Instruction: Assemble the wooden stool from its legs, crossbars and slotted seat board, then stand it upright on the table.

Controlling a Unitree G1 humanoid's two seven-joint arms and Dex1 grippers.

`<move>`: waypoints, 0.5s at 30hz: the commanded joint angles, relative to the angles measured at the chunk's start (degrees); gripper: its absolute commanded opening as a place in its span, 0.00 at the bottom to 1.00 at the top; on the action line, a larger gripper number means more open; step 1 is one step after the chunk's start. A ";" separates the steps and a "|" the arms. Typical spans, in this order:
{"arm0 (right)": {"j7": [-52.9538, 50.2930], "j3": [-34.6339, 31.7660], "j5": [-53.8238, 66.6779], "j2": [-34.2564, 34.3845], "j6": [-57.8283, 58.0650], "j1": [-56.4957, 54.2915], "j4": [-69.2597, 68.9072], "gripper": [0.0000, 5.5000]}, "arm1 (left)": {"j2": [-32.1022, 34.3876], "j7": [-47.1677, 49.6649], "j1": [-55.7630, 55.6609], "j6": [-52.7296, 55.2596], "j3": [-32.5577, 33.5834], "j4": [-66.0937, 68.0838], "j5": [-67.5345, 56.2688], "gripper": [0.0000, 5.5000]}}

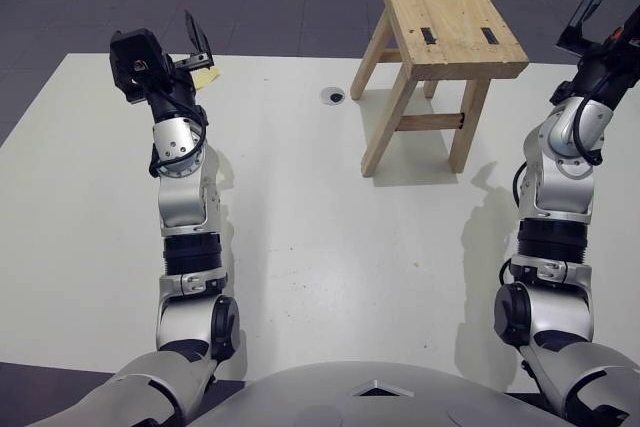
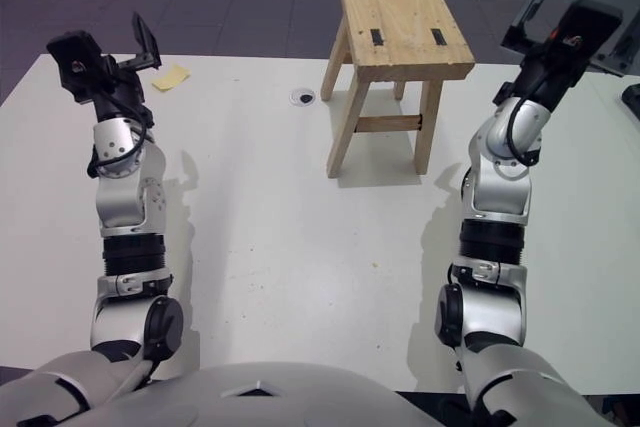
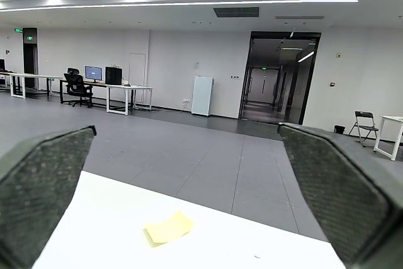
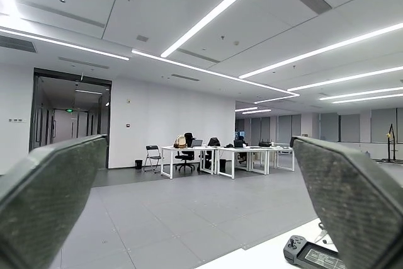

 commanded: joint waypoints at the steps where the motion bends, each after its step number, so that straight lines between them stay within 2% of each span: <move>1: 1.50 -0.54 0.69 0.95 -0.22 -1.56 0.63 0.98 | -0.15 0.83 0.36 -0.35 0.05 -0.14 0.56 0.98; 15: 3.26 -1.34 0.69 2.16 0.92 -1.22 -1.55 0.98 | 0.16 0.81 0.10 0.82 0.04 -0.63 -0.05 0.98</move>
